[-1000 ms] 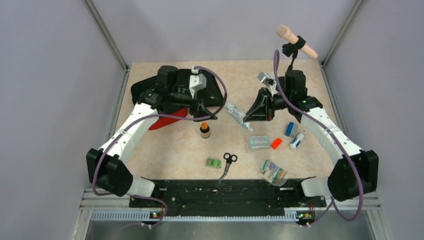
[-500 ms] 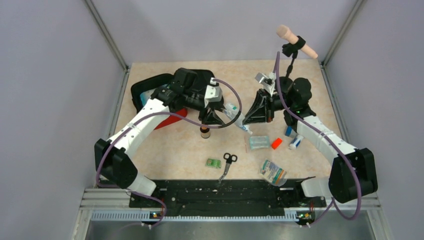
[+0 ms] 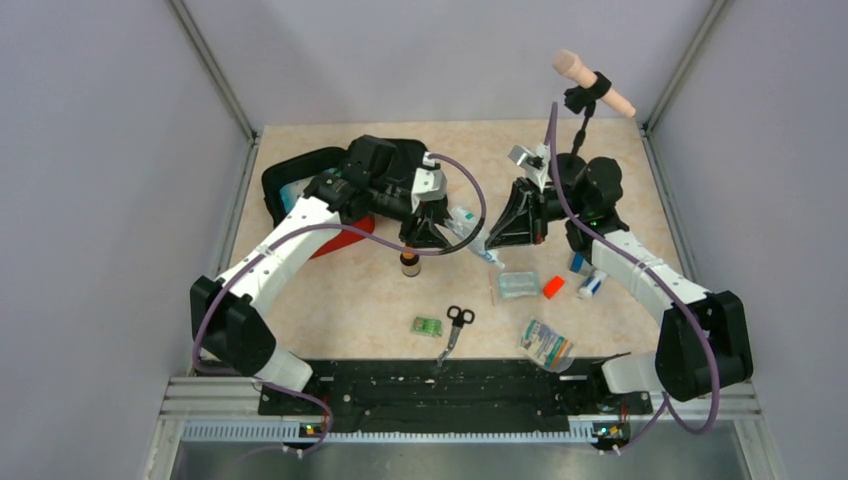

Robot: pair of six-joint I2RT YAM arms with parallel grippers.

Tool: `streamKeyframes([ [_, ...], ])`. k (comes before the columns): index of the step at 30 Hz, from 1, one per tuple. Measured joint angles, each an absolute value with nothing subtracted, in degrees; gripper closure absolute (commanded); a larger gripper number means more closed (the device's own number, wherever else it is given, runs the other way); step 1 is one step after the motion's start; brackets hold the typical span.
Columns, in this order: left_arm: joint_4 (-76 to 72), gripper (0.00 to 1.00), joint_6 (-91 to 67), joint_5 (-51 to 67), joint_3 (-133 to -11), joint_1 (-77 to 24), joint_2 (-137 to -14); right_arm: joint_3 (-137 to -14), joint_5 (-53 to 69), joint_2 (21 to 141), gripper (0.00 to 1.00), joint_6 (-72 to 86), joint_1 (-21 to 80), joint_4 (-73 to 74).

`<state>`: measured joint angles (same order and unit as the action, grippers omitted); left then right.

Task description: Organize the medicine kit

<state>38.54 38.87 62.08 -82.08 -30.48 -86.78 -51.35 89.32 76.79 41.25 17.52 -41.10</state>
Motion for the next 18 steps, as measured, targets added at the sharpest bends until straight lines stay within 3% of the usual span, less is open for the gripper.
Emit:
streamKeyframes([
  [4, 37.0, 0.45, 36.7, 61.6, -82.1, -30.5, -86.8, -51.3, 89.4, 77.3, 1.0, 41.7, 17.5, -41.2],
  [9, 34.7, 0.72, 33.4, 62.2, -82.1, -30.5, -86.8, -51.0, 89.5, 77.5, 1.0, 41.8, 17.5, -41.2],
  [12, 33.5, 0.99, 31.8, 63.2, -82.1, -30.5, -86.8, -51.0, 89.5, 77.8, 1.0, 41.8, 17.5, -41.2],
  [15, 33.1, 1.0, 31.2, 63.6, -82.1, -30.5, -86.8, -51.0, 89.5, 78.2, 0.99, 41.9, 17.5, -41.2],
  [16, 33.2, 1.0, 31.4, 63.6, -82.1, -30.5, -86.8, -51.0, 89.6, 78.4, 0.81, 42.0, 17.5, -41.2],
  [17, 33.2, 1.0, 31.4, 63.6, -82.1, -30.5, -86.8, -51.0, 89.5, 78.6, 0.53, 42.1, 17.5, -41.2],
  [18, 33.2, 1.0, 31.4, 63.6, -82.1, -30.5, -86.8, -51.0, 89.6, 78.8, 0.43, 42.4, 17.5, -41.3],
])
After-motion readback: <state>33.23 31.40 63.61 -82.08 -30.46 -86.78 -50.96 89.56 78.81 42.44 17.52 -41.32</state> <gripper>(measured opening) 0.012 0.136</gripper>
